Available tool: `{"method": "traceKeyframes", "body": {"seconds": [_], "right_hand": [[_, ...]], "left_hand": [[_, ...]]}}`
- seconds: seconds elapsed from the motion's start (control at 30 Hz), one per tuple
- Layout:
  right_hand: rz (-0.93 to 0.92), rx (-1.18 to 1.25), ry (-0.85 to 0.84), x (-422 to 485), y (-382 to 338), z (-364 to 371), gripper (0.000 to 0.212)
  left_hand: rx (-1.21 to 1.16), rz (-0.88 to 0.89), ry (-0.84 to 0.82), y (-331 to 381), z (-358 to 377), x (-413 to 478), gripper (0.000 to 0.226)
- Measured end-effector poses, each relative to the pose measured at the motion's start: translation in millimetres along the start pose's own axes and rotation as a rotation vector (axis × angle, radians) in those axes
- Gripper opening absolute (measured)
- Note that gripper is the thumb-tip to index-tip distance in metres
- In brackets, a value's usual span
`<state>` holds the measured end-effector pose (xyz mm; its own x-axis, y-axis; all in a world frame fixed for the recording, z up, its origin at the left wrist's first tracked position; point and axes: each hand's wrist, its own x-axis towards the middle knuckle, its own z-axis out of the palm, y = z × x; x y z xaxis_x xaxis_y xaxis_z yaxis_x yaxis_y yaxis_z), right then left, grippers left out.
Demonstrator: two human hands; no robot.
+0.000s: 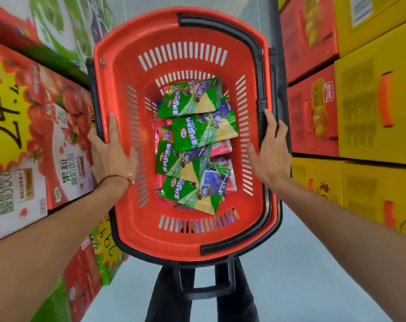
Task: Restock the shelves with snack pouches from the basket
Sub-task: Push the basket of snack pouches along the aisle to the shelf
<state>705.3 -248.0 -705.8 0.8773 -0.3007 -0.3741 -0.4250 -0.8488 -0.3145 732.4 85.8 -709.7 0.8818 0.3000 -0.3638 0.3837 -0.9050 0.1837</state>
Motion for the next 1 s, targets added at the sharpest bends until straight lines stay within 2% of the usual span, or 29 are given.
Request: {"method": "traceKeyframes", "body": {"seconds": [0.2, 0.5, 0.8, 1.0], "right_hand": [[0.030, -0.048, 0.034, 2.7, -0.6, 2.5, 0.084], [0.068, -0.003, 0.004, -4.4, 4.8, -19.4, 0.088], [0.122, -0.055, 0.046, -77.3, 15.2, -105.1, 0.095], [0.192, -0.037, 0.088, -159.4, 26.0, -168.8, 0.089]], "left_hand": [[0.057, 0.036, 0.003, 1.0, -8.4, 2.8, 0.090], [0.030, 0.062, -0.084, 5.6, -30.7, 2.8, 0.093], [-0.002, 0.160, -0.091, 36.4, -103.9, -47.2, 0.094], [-0.034, 0.245, -0.081, 49.8, -154.6, -120.6, 0.093]]}}
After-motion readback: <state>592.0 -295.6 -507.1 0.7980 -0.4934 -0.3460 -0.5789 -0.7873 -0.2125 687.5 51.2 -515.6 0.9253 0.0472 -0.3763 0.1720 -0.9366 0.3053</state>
